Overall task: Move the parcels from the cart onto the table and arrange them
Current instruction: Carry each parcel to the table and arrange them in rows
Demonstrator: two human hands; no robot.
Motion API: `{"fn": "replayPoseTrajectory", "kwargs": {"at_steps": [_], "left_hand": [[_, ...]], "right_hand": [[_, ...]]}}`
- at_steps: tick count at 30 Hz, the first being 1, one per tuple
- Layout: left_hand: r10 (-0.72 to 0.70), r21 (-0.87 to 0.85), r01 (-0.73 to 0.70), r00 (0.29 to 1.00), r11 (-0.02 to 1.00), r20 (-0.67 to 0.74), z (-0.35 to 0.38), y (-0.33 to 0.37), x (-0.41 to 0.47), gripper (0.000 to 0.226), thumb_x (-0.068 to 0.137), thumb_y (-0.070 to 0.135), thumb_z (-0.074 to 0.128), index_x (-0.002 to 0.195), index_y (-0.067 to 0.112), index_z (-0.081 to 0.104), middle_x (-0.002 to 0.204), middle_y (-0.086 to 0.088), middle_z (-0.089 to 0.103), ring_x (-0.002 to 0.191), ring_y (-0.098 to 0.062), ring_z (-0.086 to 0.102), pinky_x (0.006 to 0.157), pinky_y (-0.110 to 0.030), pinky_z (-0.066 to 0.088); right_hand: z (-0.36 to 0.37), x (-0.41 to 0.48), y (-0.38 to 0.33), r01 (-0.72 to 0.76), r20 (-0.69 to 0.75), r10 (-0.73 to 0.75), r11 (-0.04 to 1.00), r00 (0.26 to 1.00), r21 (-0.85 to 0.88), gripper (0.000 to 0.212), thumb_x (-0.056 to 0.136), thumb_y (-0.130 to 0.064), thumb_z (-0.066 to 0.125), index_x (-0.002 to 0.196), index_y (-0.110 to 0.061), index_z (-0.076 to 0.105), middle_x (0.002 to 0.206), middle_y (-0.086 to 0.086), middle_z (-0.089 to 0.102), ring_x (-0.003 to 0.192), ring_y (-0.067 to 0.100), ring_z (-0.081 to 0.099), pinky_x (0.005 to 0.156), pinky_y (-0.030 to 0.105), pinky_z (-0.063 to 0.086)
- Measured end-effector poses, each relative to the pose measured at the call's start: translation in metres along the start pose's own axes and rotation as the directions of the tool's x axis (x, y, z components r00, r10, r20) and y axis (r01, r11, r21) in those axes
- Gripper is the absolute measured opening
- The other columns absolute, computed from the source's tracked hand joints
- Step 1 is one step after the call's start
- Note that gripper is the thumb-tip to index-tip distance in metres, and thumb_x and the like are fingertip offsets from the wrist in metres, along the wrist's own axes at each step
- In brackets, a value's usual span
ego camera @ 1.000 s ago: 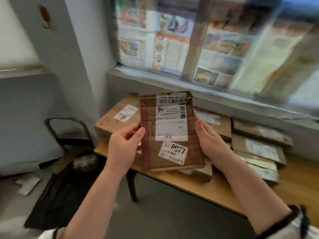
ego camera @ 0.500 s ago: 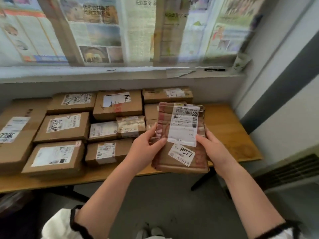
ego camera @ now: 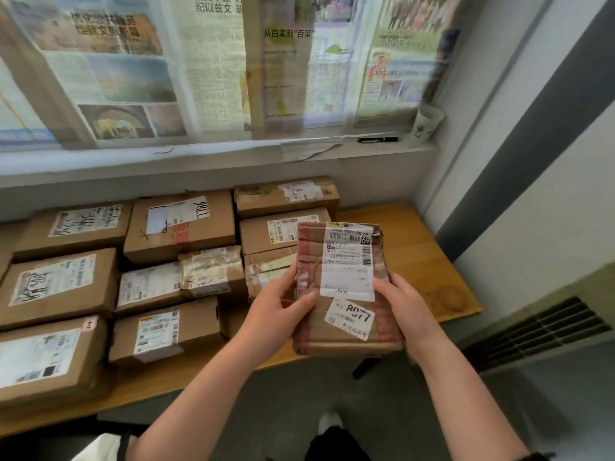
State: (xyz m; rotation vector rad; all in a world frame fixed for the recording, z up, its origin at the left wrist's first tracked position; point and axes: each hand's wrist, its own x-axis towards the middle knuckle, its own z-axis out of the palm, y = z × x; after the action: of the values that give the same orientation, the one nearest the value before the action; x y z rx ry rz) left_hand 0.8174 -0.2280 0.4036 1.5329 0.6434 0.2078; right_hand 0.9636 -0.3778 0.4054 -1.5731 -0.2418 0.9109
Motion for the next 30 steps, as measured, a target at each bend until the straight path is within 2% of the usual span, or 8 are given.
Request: {"fn": "replayPoseTrajectory", "kwargs": {"at_steps": [7, 11, 16, 18, 20, 22, 25, 30], "left_hand": [[0.059, 0.165, -0.063, 0.998, 0.984, 0.029, 0.041, 0.05, 0.12, 0.055, 0.088, 0.036, 0.06, 0.136, 0.047, 0.036, 0.114, 0.016, 0.058, 0.095, -0.007, 0.063, 0.078, -0.033, 0.058], [-0.003, 0.216, 0.004, 1.0, 0.976, -0.006, 0.083, 0.065, 0.205, 0.055, 0.089, 0.037, 0.059, 0.139, 0.037, 0.036, 0.1, 0.025, 0.053, 0.086, 0.002, 0.059, 0.059, -0.011, 0.05], [-0.285, -0.126, 0.267, 0.945, 0.955, -0.162, 0.136, 0.04, 0.269, 0.054, 0.087, 0.021, 0.065, 0.134, 0.03, 0.04, 0.107, 0.01, 0.057, 0.088, -0.009, 0.063, 0.061, -0.027, 0.057], [-0.498, -0.422, 0.403, 0.856, 0.812, -0.141, 0.148, 0.026, 0.282, 0.066, 0.085, 0.013, 0.067, 0.141, 0.021, 0.033, 0.104, -0.001, 0.061, 0.085, -0.02, 0.068, 0.06, -0.036, 0.059], [-0.599, -0.565, 0.449, 0.794, 0.692, -0.102, 0.155, 0.012, 0.291, 0.052, 0.085, 0.01, 0.066, 0.13, 0.017, 0.04, 0.104, -0.009, 0.067, 0.084, -0.024, 0.071, 0.06, -0.039, 0.058], [-0.639, -0.626, 0.454, 0.763, 0.635, -0.095, 0.162, 0.003, 0.299, 0.033, 0.086, 0.008, 0.064, 0.11, 0.02, 0.045, 0.104, -0.011, 0.067, 0.089, -0.026, 0.07, 0.062, -0.041, 0.058], [-0.678, -0.652, 0.464, 0.727, 0.599, -0.106, 0.169, -0.007, 0.309, 0.027, 0.088, 0.006, 0.061, 0.103, 0.022, 0.045, 0.106, -0.01, 0.063, 0.096, -0.027, 0.065, 0.064, -0.038, 0.056], [-0.68, -0.624, 0.472, 0.721, 0.623, -0.134, 0.173, -0.017, 0.315, 0.063, 0.087, 0.007, 0.063, 0.138, 0.018, 0.028, 0.102, -0.005, 0.06, 0.092, -0.026, 0.065, 0.064, -0.035, 0.056]], "right_hand": [[-0.071, 0.082, -0.038, 0.068, -0.14, -0.071, 0.997, 0.988, -0.027, 0.025, 0.093, -0.036, 0.051, 0.116, -0.028, 0.057, 0.089, -0.009, 0.074, 0.077, 0.01, 0.071, 0.065, 0.029, 0.048], [-0.12, 0.152, -0.068, 0.04, -0.138, -0.044, 0.999, 0.989, -0.035, 0.02, 0.094, -0.034, 0.053, 0.113, -0.033, 0.056, 0.089, -0.012, 0.073, 0.077, 0.009, 0.071, 0.061, 0.026, 0.051], [-0.176, 0.239, -0.092, -0.065, -0.01, 0.064, 0.974, 0.998, -0.216, 0.023, 0.093, -0.025, 0.056, 0.115, -0.031, 0.054, 0.095, -0.005, 0.07, 0.076, 0.012, 0.072, 0.055, 0.025, 0.056], [-0.189, 0.273, -0.099, -0.1, 0.053, 0.129, 0.925, 0.99, -0.368, 0.028, 0.094, -0.02, 0.055, 0.122, -0.025, 0.058, 0.093, -0.004, 0.071, 0.075, 0.013, 0.072, 0.057, 0.026, 0.057], [-0.194, 0.305, -0.104, -0.1, 0.134, 0.193, 0.856, 0.972, -0.508, 0.03, 0.094, -0.017, 0.054, 0.122, -0.024, 0.061, 0.086, -0.006, 0.073, 0.075, 0.013, 0.072, 0.059, 0.025, 0.056], [-0.191, 0.336, -0.107, -0.073, 0.197, 0.237, 0.794, 0.951, -0.604, 0.03, 0.093, -0.018, 0.055, 0.121, -0.025, 0.063, 0.089, -0.006, 0.073, 0.077, 0.013, 0.072, 0.063, 0.025, 0.056], [-0.182, 0.369, -0.103, 0.021, 0.264, 0.239, 0.703, 0.934, -0.711, 0.028, 0.093, -0.023, 0.056, 0.119, -0.031, 0.064, 0.087, -0.012, 0.07, 0.071, 0.005, 0.07, 0.057, 0.018, 0.051], [-0.172, 0.394, -0.08, 0.071, 0.293, 0.209, 0.692, 0.933, -0.718, 0.031, 0.094, -0.024, 0.053, 0.123, -0.029, 0.062, 0.085, -0.017, 0.068, 0.067, 0.001, 0.067, 0.049, 0.015, 0.049]]}}
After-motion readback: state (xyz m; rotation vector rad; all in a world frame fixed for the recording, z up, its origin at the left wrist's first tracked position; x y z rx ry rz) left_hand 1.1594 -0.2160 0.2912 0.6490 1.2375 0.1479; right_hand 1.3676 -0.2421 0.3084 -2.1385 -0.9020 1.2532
